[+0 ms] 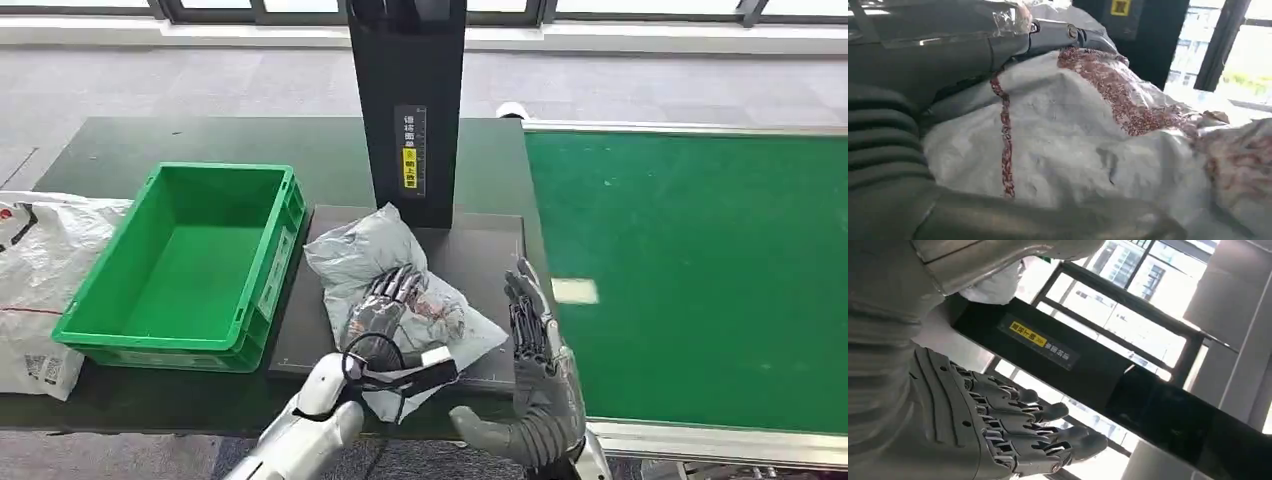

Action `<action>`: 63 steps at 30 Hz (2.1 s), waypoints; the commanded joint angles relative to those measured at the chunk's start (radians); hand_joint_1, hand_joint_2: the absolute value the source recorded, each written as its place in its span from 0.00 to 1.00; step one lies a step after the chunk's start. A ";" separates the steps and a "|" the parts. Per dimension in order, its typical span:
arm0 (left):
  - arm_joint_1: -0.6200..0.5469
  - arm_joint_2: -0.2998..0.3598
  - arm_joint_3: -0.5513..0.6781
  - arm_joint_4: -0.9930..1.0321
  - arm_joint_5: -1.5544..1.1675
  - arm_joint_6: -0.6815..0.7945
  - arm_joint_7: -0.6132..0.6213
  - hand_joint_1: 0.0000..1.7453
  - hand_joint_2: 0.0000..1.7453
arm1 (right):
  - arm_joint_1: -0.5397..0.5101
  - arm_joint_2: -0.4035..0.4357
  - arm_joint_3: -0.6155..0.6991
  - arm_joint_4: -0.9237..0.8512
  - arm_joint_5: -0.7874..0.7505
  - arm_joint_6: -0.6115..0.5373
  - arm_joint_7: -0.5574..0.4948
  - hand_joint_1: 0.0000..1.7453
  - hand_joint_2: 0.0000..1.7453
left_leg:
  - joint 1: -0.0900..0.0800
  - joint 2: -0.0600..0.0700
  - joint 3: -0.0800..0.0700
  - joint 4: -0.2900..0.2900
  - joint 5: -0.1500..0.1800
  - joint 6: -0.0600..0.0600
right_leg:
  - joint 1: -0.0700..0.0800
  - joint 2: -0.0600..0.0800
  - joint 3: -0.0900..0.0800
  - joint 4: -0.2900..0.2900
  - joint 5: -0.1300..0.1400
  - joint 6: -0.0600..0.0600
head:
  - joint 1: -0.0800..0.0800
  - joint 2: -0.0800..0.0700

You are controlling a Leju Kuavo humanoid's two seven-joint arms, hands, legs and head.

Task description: Moved the parcel from conveyor to table for the left to box.

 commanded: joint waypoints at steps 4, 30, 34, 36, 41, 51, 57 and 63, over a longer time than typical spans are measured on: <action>-0.042 0.013 -0.065 0.154 -0.089 -0.008 0.065 1.00 1.00 | -0.005 -0.043 0.032 -0.023 -0.002 0.023 0.005 0.00 1.00 | 0.000 0.000 0.003 -0.002 0.000 0.000 | 0.000 0.000 0.003 -0.002 0.000 0.000 | 0.000 0.000; 0.202 0.025 0.147 -0.379 0.000 0.197 -0.092 1.00 1.00 | -0.016 -0.051 0.044 -0.020 -0.062 0.032 0.005 0.00 1.00 | 0.000 0.002 0.004 -0.001 -0.001 0.000 | 0.000 0.003 0.004 -0.001 0.000 0.000 | 0.000 0.000; 0.226 0.009 0.205 -0.484 0.000 0.197 -0.163 1.00 1.00 | -0.014 -0.036 0.033 -0.024 -0.059 0.039 0.005 0.00 1.00 | 0.000 0.003 0.001 -0.001 -0.001 0.001 | 0.000 0.003 0.001 0.000 0.000 0.000 | 0.000 0.000; 0.237 -0.002 0.226 -0.527 -0.008 0.197 -0.189 1.00 1.00 | -0.005 -0.037 0.035 -0.032 -0.060 0.037 0.005 0.00 1.00 | 0.000 0.003 0.001 -0.001 -0.001 0.001 | 0.000 0.003 0.001 -0.001 0.000 0.000 | 0.000 0.000; 0.259 -0.022 0.261 -0.608 -0.006 0.197 -0.246 1.00 1.00 | 0.004 -0.046 0.043 -0.038 -0.065 0.027 0.005 0.00 1.00 | 0.001 0.002 0.000 0.000 -0.001 0.001 | 0.001 0.002 0.000 -0.001 -0.001 0.000 | 0.000 0.000; 0.244 -0.042 0.290 -0.769 -0.066 0.197 -0.309 1.00 1.00 | 0.024 -0.040 0.036 -0.047 -0.056 0.011 0.005 0.00 1.00 | 0.001 0.001 -0.002 0.001 -0.001 0.001 | 0.001 0.000 -0.002 0.001 -0.001 0.000 | 0.000 0.000; 0.159 -0.031 0.310 -0.804 -0.122 0.197 -0.271 1.00 1.00 | 0.042 -0.036 0.030 -0.058 -0.051 0.010 0.005 0.00 1.00 | 0.000 0.000 -0.001 0.000 0.000 0.000 | 0.001 0.000 -0.001 0.000 -0.001 0.000 | 0.000 0.000; -0.063 0.084 0.397 -0.633 -0.095 0.197 -0.148 1.00 1.00 | 0.025 -0.036 0.025 -0.037 -0.064 0.032 0.005 0.00 1.00 | 0.001 -0.001 -0.001 0.000 0.001 0.000 | 0.001 -0.001 -0.001 0.000 0.000 0.000 | 0.000 0.000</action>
